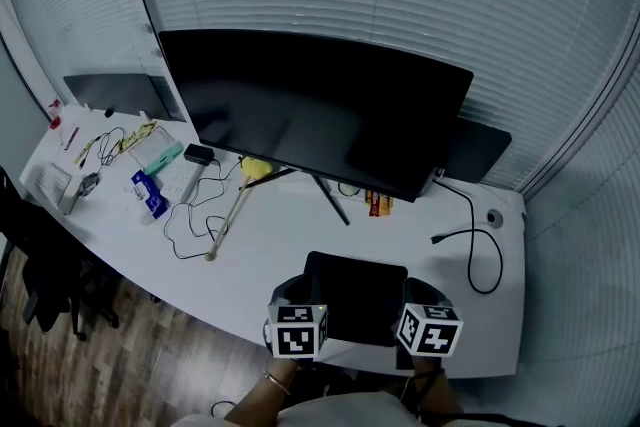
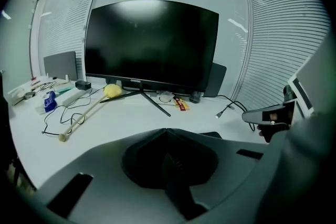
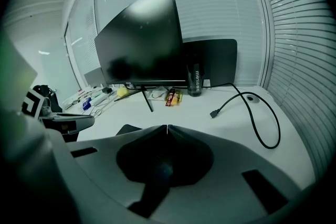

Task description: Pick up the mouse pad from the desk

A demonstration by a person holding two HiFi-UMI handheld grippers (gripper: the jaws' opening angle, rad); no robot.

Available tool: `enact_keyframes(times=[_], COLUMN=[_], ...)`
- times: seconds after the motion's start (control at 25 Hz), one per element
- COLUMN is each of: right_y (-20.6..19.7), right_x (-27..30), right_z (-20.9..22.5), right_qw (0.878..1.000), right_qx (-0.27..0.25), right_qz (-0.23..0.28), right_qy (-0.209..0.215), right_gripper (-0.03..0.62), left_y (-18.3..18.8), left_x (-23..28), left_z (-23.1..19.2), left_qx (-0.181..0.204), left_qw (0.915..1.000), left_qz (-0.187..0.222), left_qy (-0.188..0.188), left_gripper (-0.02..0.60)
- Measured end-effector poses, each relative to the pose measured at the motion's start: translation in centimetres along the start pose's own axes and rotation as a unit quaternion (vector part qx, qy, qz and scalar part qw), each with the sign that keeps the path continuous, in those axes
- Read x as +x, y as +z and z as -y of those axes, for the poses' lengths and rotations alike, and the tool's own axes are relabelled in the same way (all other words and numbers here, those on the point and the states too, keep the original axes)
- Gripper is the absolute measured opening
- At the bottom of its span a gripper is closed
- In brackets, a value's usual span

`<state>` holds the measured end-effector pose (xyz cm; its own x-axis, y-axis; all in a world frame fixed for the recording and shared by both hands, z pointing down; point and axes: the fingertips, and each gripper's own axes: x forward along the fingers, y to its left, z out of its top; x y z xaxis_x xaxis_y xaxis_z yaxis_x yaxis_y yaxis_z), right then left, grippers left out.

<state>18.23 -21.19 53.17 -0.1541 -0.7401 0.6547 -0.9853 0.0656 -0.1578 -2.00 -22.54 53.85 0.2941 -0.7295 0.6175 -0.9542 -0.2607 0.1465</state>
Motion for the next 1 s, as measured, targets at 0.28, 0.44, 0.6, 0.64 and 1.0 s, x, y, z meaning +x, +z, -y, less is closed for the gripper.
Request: enact_keyframes(times=[0.28,0.44,0.6,0.64,1.0], right_y=[-2.3,-4.1,-5.5,-5.7,-6.1], right_x=[0.7,1.1,1.3,1.3,1.0], right_z=[0.2,0.6,0.7,0.7,0.8], right_qw=[1.0,0.999,0.998,0.998,0.997], right_qx=[0.005,0.011,0.017,0.018,0.025], right_qz=[-0.029,-0.049,-0.063,-0.065,-0.064], right_qy=[-0.008,-0.014,-0.018,-0.019,-0.025], right_gripper=[0.034,0.034,0.034,0.034,0.034], left_y=[-2.3,-4.4,-5.3,-5.4,-5.6], left_x=[0.9,1.3,1.6,1.6,1.4], left_z=[-0.3,-0.4,-0.6,-0.6,-0.9], left_qx=[-0.001,-0.009,-0.006,-0.006,-0.01], left_qw=[0.9996,0.9985,0.9984,0.9983,0.9982], left_qz=[-0.028,-0.054,-0.056,-0.058,-0.059], left_qy=[-0.005,-0.009,-0.007,-0.008,-0.007], left_gripper=[0.017,0.017,0.017,0.017,0.017])
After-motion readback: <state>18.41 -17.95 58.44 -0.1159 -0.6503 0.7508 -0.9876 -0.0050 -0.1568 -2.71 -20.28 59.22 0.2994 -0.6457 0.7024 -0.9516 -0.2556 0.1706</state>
